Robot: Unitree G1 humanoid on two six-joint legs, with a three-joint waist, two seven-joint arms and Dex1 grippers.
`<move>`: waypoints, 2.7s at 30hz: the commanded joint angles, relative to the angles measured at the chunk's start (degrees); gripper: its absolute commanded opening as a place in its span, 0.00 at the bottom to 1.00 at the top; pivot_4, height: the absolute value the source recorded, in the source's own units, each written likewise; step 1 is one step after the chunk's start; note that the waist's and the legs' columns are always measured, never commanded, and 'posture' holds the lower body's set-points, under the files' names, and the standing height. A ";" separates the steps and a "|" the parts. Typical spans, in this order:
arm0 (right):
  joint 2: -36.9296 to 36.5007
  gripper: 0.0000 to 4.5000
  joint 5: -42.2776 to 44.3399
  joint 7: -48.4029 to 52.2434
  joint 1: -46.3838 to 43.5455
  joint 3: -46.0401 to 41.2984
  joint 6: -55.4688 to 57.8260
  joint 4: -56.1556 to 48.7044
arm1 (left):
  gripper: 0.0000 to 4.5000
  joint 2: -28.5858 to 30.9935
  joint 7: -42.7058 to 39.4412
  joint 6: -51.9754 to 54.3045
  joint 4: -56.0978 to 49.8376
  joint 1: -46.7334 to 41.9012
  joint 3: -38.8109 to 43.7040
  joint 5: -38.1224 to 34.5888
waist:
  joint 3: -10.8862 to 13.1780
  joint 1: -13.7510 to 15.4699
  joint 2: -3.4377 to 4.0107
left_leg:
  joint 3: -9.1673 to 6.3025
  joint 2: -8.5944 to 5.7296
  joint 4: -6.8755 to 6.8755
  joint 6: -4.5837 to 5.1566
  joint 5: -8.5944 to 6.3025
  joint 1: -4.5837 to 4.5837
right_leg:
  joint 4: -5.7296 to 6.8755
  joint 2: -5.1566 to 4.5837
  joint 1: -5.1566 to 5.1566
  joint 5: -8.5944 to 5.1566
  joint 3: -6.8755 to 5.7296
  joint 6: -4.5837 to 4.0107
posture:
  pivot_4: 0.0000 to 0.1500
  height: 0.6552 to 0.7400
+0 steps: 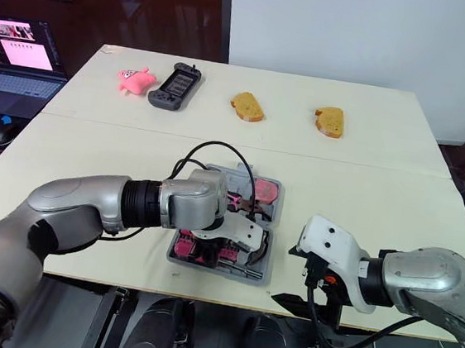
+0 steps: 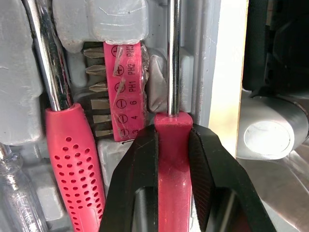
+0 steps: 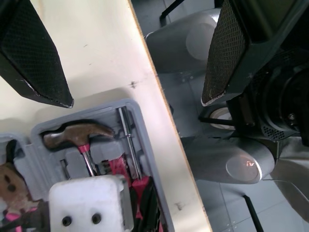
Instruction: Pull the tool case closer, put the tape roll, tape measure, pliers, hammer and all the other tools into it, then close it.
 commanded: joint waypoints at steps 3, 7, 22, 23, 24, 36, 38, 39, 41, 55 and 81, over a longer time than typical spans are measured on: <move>-0.05 1.00 -0.69 0.81 -0.67 -0.23 -1.10 0.11 | 0.68 -0.93 0.60 2.09 0.45 -1.46 4.11 0.15 | -0.01 0.01 0.04 | -0.02 -0.01 0.01 0.00 0.00 0.01 | -0.03 0.00 0.05 0.00 0.00 0.00 | 1.00 0.75; -0.23 1.00 -1.29 1.79 -1.06 0.30 -1.62 0.62 | 0.68 1.98 -1.46 2.09 0.00 -3.84 8.96 -1.52 | 0.00 -0.18 0.03 | -0.06 -0.02 0.02 0.00 0.00 -0.06 | -0.04 0.01 -0.02 0.00 0.00 0.00 | 1.00 0.75; -0.39 1.00 -3.10 6.27 -5.88 2.55 -4.51 3.45 | 0.68 25.07 -6.36 -33.71 -14.99 31.02 47.35 -11.66 | 0.05 -1.68 0.14 | -0.06 0.05 -0.05 -0.02 0.01 0.01 | 0.05 0.11 -0.05 0.02 0.07 0.09 | 1.00 0.75; -0.55 1.00 -3.38 6.67 -5.98 2.63 -4.64 3.77 | 0.68 25.87 -6.74 -33.31 -16.55 33.84 49.58 -13.62 | 0.05 -1.61 0.15 | -0.05 0.06 -0.05 -0.03 0.02 0.00 | 0.05 0.11 -0.07 0.02 0.07 0.09 | 1.00 0.75; -0.71 1.00 -3.59 7.12 -6.01 2.60 -4.77 4.05 | 0.68 25.88 -6.03 -32.85 -17.44 35.85 51.44 -14.94 | 0.05 -1.39 0.15 | -0.04 0.08 -0.04 -0.04 0.02 0.01 | 0.05 0.10 -0.06 0.02 0.07 0.09 | 1.00 0.75; -2.14 1.00 -8.30 11.35 -12.39 7.48 -6.82 7.37 | 0.12 16.58 -2.60 -52.58 -5.99 49.18 55.59 -9.50 | 0.01 -1.38 0.22 | 0.05 0.06 -0.03 -0.01 -0.01 0.01 | -0.08 0.06 -0.01 0.01 0.05 0.07 | 1.00 0.75; -2.44 1.00 -8.88 12.11 -13.35 7.84 -6.93 7.78 | 0.00 14.73 -1.33 -55.83 -3.06 49.03 55.30 -7.48 | 0.00 -1.54 0.24 | 0.08 0.06 -0.03 -0.01 -0.02 0.02 | -0.08 0.04 -0.02 0.02 0.05 0.07 | 1.00 0.75; -2.58 1.00 -9.26 12.46 -13.52 7.93 -7.06 7.94 | 0.00 14.03 -0.85 -57.27 -1.64 48.84 55.13 -6.38 | 0.00 -1.56 0.24 | 0.08 0.07 -0.03 -0.01 -0.02 0.01 | -0.08 0.04 -0.02 0.02 0.06 0.07 | 1.00 0.75; -2.75 1.00 -9.87 12.89 -13.77 7.93 -7.17 8.14 | 0.00 12.90 0.19 -60.17 1.18 48.45 54.66 -3.61 | 0.00 -1.61 0.24 | 0.08 0.07 -0.04 0.00 -0.03 0.01 | -0.08 0.04 -0.03 0.02 0.06 0.07 | 1.00 0.75; -2.32 1.00 -10.31 12.60 -14.50 7.87 -5.98 7.64 | 0.00 10.16 -2.59 -62.78 6.68 50.52 53.49 -1.91 | -0.01 -1.69 0.25 | 0.11 0.15 -0.06 0.01 -0.04 0.02 | -0.08 0.03 -0.06 0.02 0.05 0.07 | 1.00 0.75; -1.94 1.00 -8.95 12.47 -13.07 5.32 -3.65 6.64 | 0.00 7.92 1.44 -61.17 7.93 54.00 51.59 3.07 | -0.15 -1.69 0.46 | 0.13 0.22 -0.07 0.05 -0.07 0.06 | -0.09 0.00 -0.03 0.02 0.05 0.06 | 1.00 0.75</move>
